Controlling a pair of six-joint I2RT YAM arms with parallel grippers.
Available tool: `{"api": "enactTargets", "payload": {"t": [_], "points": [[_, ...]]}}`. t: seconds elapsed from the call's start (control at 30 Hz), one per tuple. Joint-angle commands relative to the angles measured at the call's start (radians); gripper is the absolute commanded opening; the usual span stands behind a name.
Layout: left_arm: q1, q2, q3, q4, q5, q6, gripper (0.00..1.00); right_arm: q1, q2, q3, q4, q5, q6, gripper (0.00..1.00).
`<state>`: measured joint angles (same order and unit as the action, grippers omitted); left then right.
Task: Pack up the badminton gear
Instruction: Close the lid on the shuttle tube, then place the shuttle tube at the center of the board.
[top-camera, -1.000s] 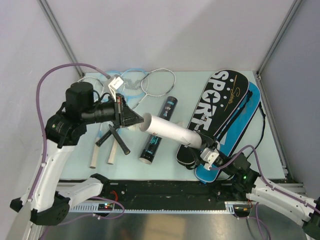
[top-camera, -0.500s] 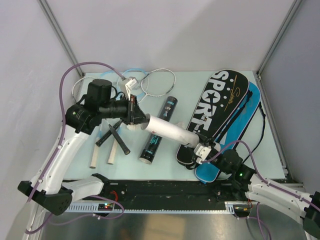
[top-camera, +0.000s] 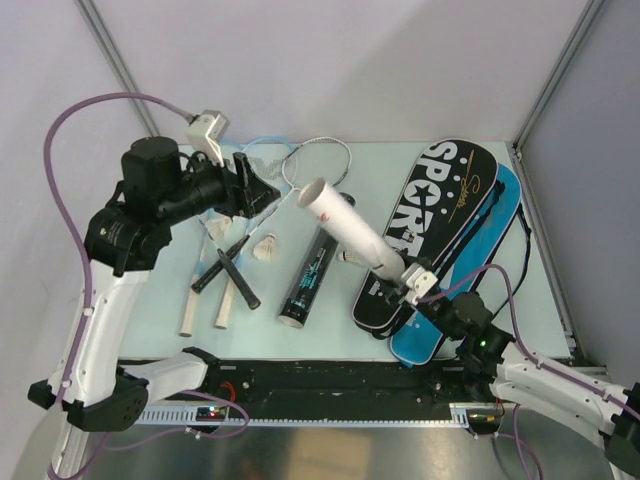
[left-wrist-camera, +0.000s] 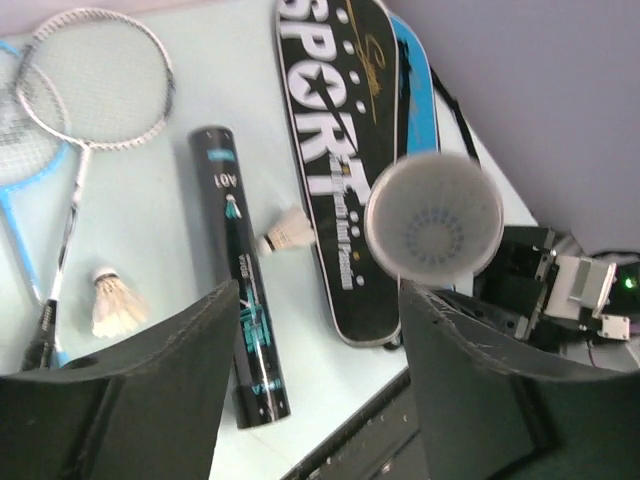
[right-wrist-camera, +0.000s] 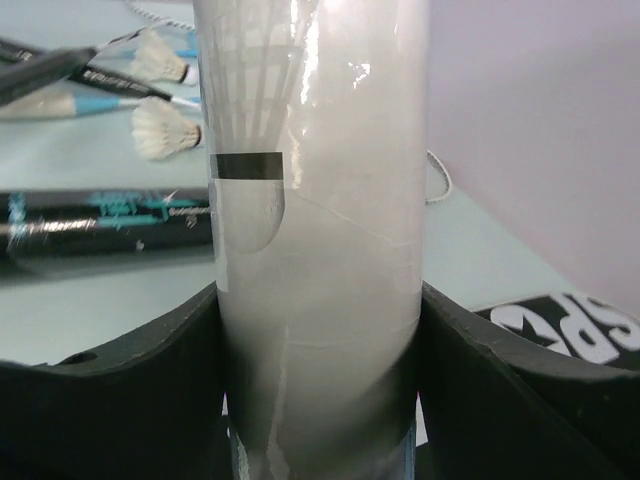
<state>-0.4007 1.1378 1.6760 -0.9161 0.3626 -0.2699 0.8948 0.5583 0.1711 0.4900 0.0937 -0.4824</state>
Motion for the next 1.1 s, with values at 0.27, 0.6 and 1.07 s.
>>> {"api": "enactTargets", "payload": {"t": [0.27, 0.6, 1.07], "points": [[0.01, -0.082, -0.231, 0.171, -0.344, -0.015, 0.99, -0.271, 0.314, 0.359, -0.126, 0.262, 0.845, 0.24], [0.013, -0.161, -0.533, 0.308, -0.429, -0.072, 1.0, -0.384, 0.809, 0.683, -0.134, 0.315, 1.15, 0.26], [0.018, -0.211, -0.645, 0.346, -0.449, -0.059, 1.0, -0.426, 1.286, 1.006, -0.179, 0.368, 1.166, 0.37]]}}
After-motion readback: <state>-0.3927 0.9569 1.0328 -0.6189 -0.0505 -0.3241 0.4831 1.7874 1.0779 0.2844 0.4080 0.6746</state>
